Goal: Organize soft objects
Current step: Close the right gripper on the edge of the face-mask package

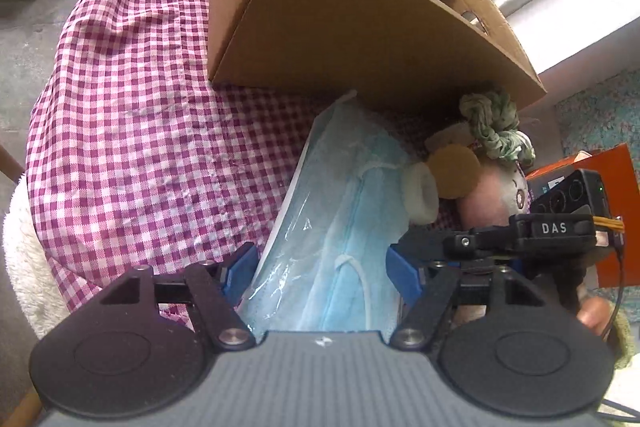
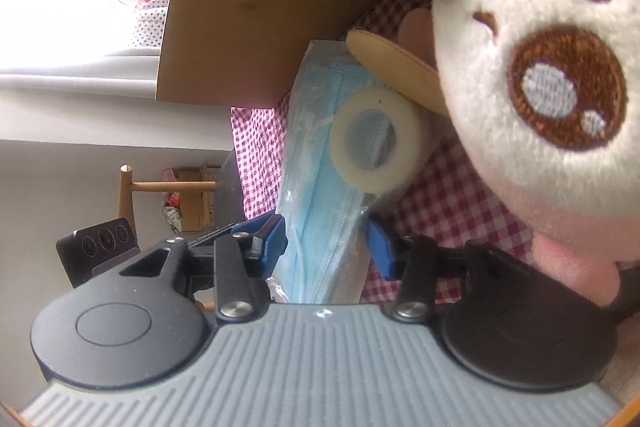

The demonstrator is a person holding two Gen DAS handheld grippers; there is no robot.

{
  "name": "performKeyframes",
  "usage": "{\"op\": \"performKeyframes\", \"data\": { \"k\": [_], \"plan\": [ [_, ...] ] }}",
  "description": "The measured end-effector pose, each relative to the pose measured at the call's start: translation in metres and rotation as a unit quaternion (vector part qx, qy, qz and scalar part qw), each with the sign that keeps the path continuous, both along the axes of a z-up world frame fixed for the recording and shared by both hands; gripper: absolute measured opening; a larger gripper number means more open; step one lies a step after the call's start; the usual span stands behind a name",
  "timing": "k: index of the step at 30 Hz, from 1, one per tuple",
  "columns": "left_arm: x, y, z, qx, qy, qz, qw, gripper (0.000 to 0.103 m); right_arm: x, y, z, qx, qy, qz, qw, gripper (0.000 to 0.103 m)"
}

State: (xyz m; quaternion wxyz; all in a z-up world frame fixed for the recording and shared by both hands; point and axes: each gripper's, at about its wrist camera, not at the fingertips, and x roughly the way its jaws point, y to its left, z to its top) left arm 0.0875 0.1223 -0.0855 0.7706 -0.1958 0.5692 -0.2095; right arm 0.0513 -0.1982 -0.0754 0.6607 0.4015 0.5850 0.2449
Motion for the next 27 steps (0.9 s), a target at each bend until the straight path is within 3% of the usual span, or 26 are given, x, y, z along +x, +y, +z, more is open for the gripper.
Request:
{"op": "performKeyframes", "data": {
  "k": [4, 9, 13, 18, 23, 27],
  "plan": [
    [-0.007, 0.027, 0.017, -0.060, 0.011, 0.030, 0.9977, 0.067, -0.003, -0.003, -0.018, 0.053, 0.048, -0.015, 0.997, 0.032],
    [-0.018, 0.040, 0.051, -0.136, -0.017, 0.044, 0.9896, 0.068, -0.002, -0.003, -0.005, 0.126, 0.041, -0.021, 0.991, 0.022],
    [-0.029, 0.023, 0.065, -0.096, -0.034, 0.040, 0.9940, 0.067, 0.000, 0.005, 0.005, 0.142, 0.014, -0.005, 0.990, 0.020],
    [-0.053, 0.018, 0.090, -0.087, -0.072, 0.048, 0.9925, 0.054, -0.003, 0.006, 0.010, 0.135, -0.003, 0.004, 0.991, 0.016],
    [-0.086, 0.012, 0.135, -0.063, -0.139, 0.062, 0.9864, 0.029, -0.010, 0.005, 0.044, 0.150, -0.076, 0.033, 0.985, 0.015],
    [-0.098, 0.002, 0.166, -0.058, -0.202, 0.068, 0.9754, 0.027, -0.010, 0.005, 0.071, 0.161, -0.135, 0.055, 0.976, 0.018]
  ]
}}
